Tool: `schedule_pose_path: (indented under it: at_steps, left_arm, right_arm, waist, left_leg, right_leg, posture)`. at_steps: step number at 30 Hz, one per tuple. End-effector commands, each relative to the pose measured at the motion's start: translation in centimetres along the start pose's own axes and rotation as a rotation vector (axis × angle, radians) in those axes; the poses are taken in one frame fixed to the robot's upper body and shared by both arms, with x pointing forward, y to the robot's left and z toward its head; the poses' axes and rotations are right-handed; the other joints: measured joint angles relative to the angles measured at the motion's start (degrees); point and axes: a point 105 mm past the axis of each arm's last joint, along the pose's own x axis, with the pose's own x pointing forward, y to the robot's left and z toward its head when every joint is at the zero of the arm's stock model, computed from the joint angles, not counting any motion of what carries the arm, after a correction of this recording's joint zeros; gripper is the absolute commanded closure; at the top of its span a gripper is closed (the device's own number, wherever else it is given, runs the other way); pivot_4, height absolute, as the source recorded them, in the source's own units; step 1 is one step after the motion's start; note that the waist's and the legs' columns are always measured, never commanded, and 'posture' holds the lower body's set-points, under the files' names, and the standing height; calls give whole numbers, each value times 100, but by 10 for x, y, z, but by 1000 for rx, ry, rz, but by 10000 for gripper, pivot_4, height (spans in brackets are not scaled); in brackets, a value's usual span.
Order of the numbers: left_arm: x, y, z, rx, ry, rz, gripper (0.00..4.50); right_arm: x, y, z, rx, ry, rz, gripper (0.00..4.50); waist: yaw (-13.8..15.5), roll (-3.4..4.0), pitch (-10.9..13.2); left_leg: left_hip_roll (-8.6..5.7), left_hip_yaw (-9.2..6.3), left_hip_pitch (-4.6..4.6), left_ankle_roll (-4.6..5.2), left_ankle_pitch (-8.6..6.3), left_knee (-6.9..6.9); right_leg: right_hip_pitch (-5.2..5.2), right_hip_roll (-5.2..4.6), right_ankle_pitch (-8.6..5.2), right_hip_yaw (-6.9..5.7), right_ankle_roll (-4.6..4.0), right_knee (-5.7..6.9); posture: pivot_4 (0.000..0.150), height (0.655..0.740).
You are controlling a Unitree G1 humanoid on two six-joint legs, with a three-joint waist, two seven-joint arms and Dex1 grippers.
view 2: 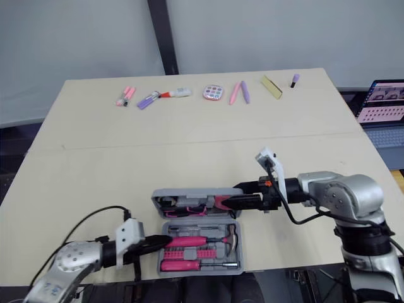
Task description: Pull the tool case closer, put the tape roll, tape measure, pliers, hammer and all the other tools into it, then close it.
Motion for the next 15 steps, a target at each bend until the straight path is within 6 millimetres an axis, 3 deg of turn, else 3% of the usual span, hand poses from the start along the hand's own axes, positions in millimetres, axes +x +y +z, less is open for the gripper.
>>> schedule_pose_path:
  at_steps: [1,4,7,10,15]
  left_arm:
    - [-33,-10,23,-98,-32,30,45000]
    - [-73,-19,17,-222,31,44,45000]
    - [-91,-10,16,-228,35,71,45000]
    - [-96,2,17,-152,43,94,45000]
    - [-91,24,12,-52,44,155,45000]
  right_arm:
    - [-6,21,-6,-40,25,26,827]
    - [-11,32,-18,-31,62,36,827]
    - [-15,40,-31,-11,101,40,827]
    - [-21,46,-48,15,137,25,827]
    - [-34,25,-53,-164,47,-160,827]
  waist:
    - [15,-11,6]
    - [20,-19,11]
    - [55,-20,14]
    - [164,-24,14]
    - [166,-33,13]
  left_leg:
    - [0,0,1,1,-1,-2]
    - [0,2,2,2,-1,-11]
    - [-2,3,8,21,-12,-13]
    - [-6,-6,8,23,-12,-10]
    - [-7,-1,10,20,-11,-12]
  right_leg:
    - [2,-1,0,0,0,-6]
    - [2,0,-1,1,-1,-15]
    - [7,1,-1,1,-3,-19]
    - [13,2,-2,-1,-4,-24]
    - [17,3,0,2,-1,-32]
  posture:
    - [1500,7400]
    - [1500,7400]
    - [1500,7400]
    - [1500,7400]
    - [1500,7400]
